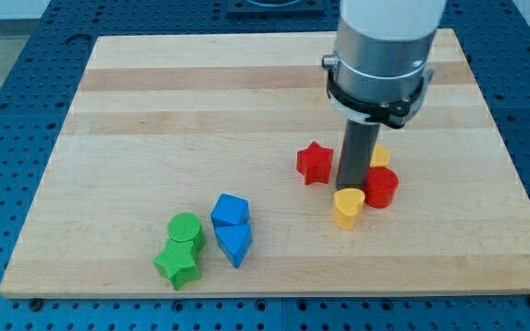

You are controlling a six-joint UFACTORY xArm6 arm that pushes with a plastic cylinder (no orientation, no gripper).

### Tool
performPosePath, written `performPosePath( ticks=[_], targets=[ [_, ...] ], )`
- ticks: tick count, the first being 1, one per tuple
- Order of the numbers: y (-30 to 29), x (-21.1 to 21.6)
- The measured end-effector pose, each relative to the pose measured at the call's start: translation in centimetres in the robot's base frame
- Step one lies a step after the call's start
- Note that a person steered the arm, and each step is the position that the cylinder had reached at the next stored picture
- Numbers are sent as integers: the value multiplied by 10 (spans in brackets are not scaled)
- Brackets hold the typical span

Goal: Move the yellow heart closer to the blue tringle

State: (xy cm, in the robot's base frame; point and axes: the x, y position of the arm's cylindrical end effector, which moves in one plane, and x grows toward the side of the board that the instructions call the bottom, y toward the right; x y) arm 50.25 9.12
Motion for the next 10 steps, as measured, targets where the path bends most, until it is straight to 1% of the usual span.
performPosePath(
  ticks=[1,2,3,4,5,7,9,10],
  targets=[
    [6,16],
    [-2,41],
    [-1,45],
    [26,49],
    [30,75],
    [7,82],
    [27,75],
    [25,74]
  ],
)
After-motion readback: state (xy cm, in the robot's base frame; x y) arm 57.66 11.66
